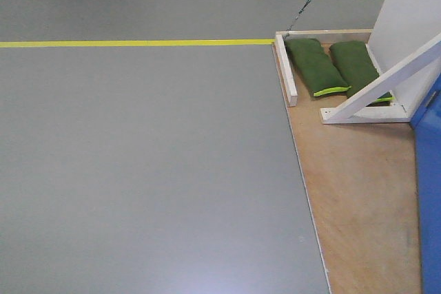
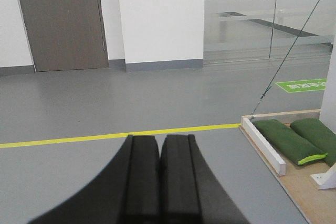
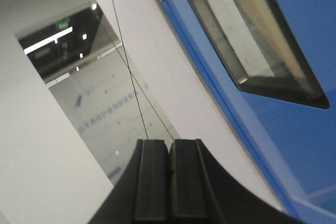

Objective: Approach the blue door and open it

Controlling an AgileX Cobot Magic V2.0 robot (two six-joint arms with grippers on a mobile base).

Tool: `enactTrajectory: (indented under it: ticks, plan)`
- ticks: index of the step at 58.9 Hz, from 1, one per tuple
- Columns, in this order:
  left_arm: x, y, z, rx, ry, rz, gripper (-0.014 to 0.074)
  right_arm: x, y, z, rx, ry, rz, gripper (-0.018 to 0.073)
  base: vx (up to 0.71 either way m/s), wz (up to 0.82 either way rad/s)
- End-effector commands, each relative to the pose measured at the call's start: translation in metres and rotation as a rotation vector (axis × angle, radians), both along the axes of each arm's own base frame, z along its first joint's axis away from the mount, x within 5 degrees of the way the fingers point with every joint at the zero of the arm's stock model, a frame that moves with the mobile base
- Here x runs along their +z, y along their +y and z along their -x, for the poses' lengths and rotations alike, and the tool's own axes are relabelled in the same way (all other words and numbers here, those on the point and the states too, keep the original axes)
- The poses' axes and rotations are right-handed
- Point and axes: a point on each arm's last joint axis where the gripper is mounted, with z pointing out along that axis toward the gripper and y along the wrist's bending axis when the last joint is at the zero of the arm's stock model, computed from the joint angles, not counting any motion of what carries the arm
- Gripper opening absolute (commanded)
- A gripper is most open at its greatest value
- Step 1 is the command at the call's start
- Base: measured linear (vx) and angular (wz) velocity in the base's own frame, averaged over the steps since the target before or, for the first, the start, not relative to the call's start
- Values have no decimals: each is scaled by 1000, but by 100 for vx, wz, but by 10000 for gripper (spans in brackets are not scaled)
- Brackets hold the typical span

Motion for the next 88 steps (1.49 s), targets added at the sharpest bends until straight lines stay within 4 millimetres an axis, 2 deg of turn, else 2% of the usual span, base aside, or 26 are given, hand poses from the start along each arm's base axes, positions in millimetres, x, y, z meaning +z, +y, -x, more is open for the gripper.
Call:
enactTrajectory:
  ticks: [1, 9, 10, 18, 36, 44, 48, 55, 62, 72, 88]
  plan:
    - [18, 0, 3, -5, -124, 13, 73, 20, -7, 21, -51, -255, -61, -1, 0, 0]
    - [18, 0, 3, -5, -124, 13, 73, 18, -39, 34, -137, -384, -174, -1, 0, 0]
    - [18, 0, 3, -5, -124, 13, 73, 8, -80, 54, -279, -445, -245, -1, 0, 0]
    - [18, 0, 3, -5, -124, 13, 73, -2, -112, 72, -358, -515, -312, -1, 0, 0]
    - [18, 0, 3, -5, -124, 13, 73, -25, -161, 97, -425, -634, -437, -1, 0, 0]
    - [18, 0, 3, -5, -124, 13, 73, -40, -183, 95, -422, -615, -499, -1, 0, 0]
    - [18, 0, 3, -5, -124, 13, 73, -50, -191, 88, -366, -568, -557, -1, 0, 0]
    - [18, 0, 3, -5, -124, 13, 73, -58, -193, 78, -264, -504, -623, -1, 0, 0]
    - [18, 0, 3, -5, -124, 13, 73, -58, -188, 72, -196, -479, -647, -1, 0, 0]
    - [18, 0, 3, -5, -124, 13, 73, -57, -180, 54, -94, -441, -673, -1, 0, 0]
    - [18, 0, 3, -5, -124, 13, 73, -37, -138, 18, 64, -398, -633, -1, 0, 0]
